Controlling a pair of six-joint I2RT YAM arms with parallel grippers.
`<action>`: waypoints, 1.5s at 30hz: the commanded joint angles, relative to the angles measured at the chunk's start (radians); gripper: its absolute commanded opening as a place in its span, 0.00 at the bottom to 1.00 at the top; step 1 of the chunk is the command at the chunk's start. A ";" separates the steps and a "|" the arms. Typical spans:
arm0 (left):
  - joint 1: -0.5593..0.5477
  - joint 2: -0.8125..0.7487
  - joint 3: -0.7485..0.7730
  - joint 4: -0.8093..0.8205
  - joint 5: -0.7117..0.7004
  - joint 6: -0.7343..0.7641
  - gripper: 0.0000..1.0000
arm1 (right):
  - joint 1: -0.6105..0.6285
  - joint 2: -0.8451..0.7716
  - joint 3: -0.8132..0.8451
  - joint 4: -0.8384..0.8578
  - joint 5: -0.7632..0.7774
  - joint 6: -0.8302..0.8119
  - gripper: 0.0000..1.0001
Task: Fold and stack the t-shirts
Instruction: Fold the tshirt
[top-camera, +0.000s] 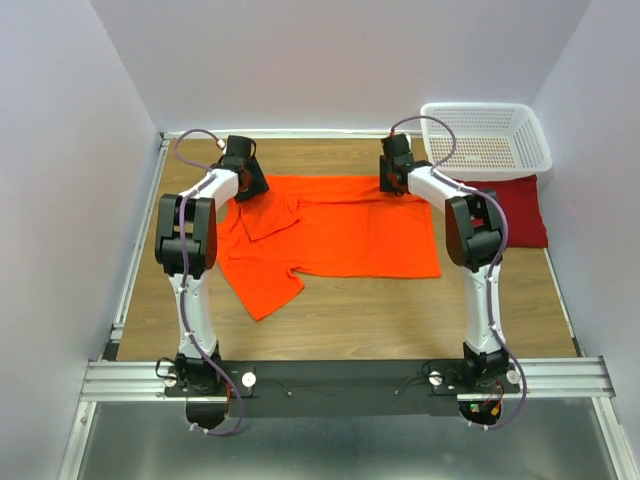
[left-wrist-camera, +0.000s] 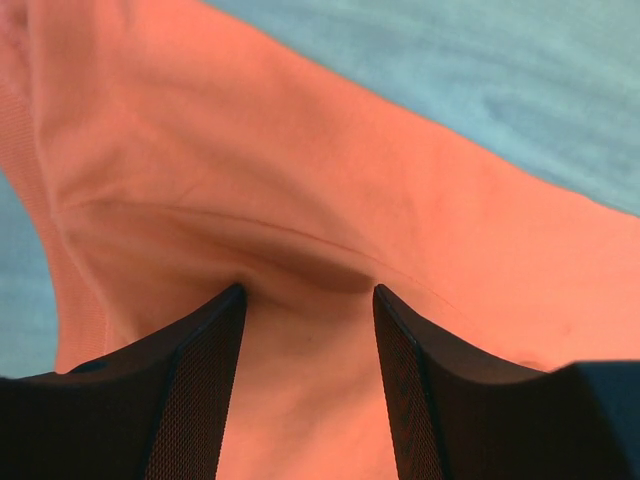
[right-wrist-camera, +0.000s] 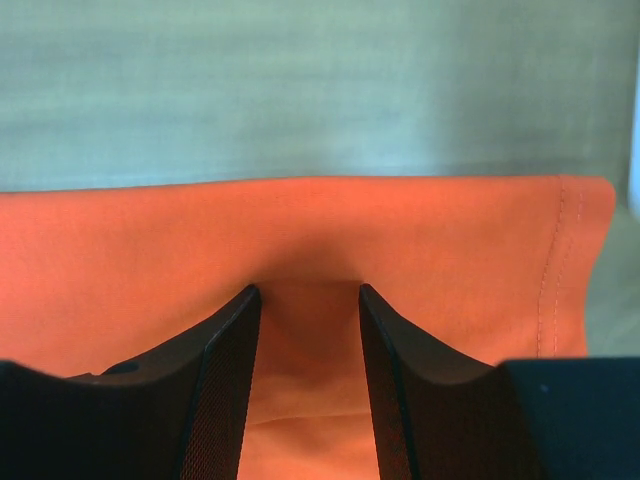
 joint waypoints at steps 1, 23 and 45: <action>0.027 0.097 0.099 -0.083 0.041 -0.028 0.62 | -0.035 0.119 0.098 -0.031 0.017 -0.146 0.52; 0.089 -0.581 -0.341 -0.106 -0.099 -0.019 0.78 | 0.008 -0.470 -0.248 -0.151 -0.039 0.050 0.78; 0.112 -0.681 -0.774 0.008 -0.077 -0.091 0.54 | 0.008 -0.689 -0.829 -0.068 -0.135 0.205 0.47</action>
